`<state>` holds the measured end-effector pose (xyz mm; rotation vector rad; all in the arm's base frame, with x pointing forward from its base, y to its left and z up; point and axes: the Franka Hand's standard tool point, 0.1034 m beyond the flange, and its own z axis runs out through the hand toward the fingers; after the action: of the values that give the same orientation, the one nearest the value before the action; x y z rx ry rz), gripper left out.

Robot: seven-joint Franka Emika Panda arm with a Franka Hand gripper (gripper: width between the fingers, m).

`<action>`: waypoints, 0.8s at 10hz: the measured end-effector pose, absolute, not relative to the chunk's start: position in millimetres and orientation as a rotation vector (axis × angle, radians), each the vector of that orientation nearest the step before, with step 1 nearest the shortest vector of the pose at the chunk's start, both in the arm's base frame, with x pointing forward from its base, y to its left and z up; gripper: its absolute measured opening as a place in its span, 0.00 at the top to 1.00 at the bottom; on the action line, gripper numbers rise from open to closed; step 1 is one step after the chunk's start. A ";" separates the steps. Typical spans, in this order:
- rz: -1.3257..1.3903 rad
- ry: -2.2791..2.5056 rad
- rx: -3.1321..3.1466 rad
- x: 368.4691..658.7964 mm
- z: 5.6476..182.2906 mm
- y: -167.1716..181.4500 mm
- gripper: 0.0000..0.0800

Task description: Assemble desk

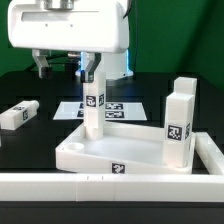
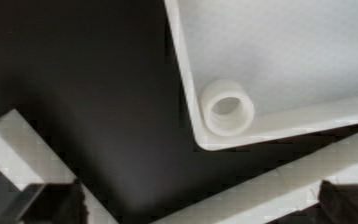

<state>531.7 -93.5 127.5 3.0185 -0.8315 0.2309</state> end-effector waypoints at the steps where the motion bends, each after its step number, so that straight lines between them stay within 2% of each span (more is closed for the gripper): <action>1: 0.232 -0.811 3.023 530.1 126.3 -97.1 0.19; 2: 0.232 -0.815 3.020 522.6 120.9 -114.6 0.19; 4: 0.249 -0.797 2.965 480.1 89.5 -168.3 0.19; 5: 0.256 -0.752 2.946 474.0 82.0 -180.3 0.19; 8: 0.253 -0.747 2.944 474.6 80.6 -180.4 0.19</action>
Offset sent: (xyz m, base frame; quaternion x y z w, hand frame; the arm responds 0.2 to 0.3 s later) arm -0.0565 -0.0606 -0.0572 0.0142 0.0275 -0.0042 0.9995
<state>474.6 -180.4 80.6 2.9442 -0.7475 0.2532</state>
